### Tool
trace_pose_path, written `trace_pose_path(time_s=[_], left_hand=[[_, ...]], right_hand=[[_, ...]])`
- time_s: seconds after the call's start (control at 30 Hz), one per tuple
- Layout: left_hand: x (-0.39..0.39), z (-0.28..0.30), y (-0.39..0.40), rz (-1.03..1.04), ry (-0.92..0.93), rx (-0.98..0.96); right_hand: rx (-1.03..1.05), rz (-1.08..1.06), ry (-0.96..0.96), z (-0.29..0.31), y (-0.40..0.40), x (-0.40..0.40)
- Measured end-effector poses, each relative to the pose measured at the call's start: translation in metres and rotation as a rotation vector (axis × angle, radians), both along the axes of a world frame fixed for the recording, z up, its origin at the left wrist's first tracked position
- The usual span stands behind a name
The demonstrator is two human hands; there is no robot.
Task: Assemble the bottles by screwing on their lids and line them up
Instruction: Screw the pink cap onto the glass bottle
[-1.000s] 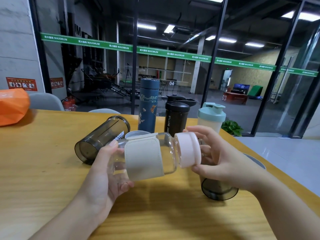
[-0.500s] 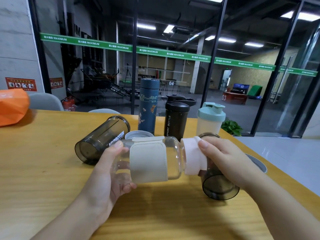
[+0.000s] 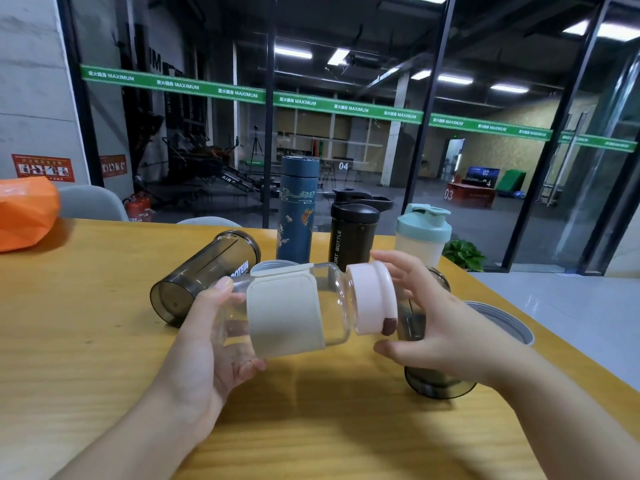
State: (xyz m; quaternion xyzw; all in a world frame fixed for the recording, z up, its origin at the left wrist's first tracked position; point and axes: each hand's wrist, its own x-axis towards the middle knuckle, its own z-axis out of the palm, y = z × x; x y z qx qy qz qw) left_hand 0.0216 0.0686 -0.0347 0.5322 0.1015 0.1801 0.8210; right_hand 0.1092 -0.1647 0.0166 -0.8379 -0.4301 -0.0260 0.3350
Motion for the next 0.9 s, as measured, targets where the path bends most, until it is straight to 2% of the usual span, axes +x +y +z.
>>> trace_pose_path(time_s=[0.33, 0.7, 0.9], left_hand=[[0.0005, -0.001, 0.0007, -0.012, 0.024, 0.028], [-0.0033, 0.003, -0.0043, -0.02, 0.008, 0.059], [-0.0034, 0.004, -0.002, 0.007, -0.022, 0.022]], right_hand=[[-0.003, -0.099, 0.045, 0.0004, 0.0003, 0.0011], [-0.001, -0.139, -0.058, -0.0001, 0.0053, 0.0037], [0.077, -0.104, 0.066, -0.0008, 0.0009, 0.0041]])
